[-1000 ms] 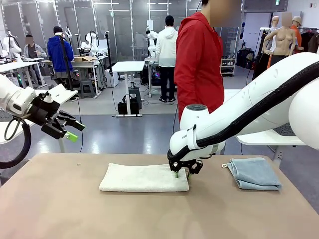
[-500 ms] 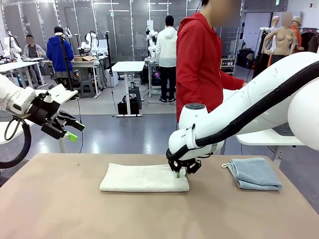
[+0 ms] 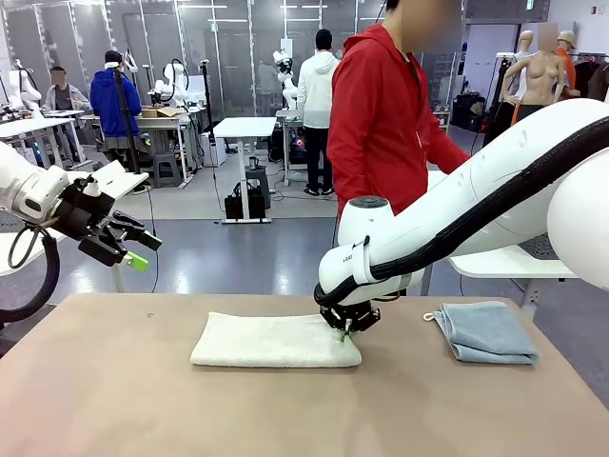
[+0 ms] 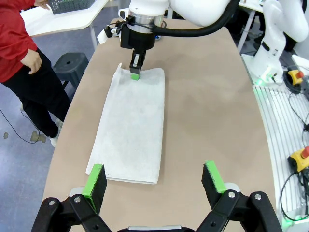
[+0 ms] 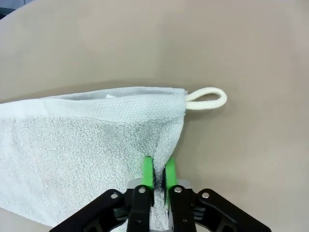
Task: Fold the towels and place them in the basket.
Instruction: When a person lays out a Towel with hook on the table, fold it in half twice.
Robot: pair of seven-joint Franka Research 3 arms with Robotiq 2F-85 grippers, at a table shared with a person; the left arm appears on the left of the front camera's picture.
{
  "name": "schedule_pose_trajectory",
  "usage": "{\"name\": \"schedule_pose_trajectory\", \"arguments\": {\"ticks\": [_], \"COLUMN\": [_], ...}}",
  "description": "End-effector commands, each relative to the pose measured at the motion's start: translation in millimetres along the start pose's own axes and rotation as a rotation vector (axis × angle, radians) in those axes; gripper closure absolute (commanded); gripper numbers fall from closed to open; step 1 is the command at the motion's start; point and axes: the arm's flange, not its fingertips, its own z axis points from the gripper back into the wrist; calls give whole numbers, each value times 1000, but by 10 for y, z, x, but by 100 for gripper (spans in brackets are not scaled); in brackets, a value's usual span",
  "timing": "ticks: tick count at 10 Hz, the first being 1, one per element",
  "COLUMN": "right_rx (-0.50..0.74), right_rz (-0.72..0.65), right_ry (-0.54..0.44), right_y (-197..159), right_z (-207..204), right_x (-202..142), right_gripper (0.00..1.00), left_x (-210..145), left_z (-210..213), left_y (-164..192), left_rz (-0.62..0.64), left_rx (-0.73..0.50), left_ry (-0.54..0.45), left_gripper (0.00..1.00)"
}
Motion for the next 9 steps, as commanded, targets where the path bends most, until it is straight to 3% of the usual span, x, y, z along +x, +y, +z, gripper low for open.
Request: {"name": "schedule_pose_trajectory", "arguments": {"ticks": [1, 2, 9], "right_rx": [-44, -48, -57], "right_rz": [-34, -29, 60], "right_ry": [5, 8, 43], "right_y": [25, 2, -550], "right_z": [-70, -78, 88], "right_x": [15, 20, 0], "right_gripper": [90, 100, 100], "left_x": [6, 6, 6], "left_z": [8, 8, 8], "left_y": [-3, -3, -3], "left_rz": [1, 1, 1], "left_rx": [1, 1, 1], "left_ry": [0, 0, 0], "left_gripper": [0, 0, 0]}}
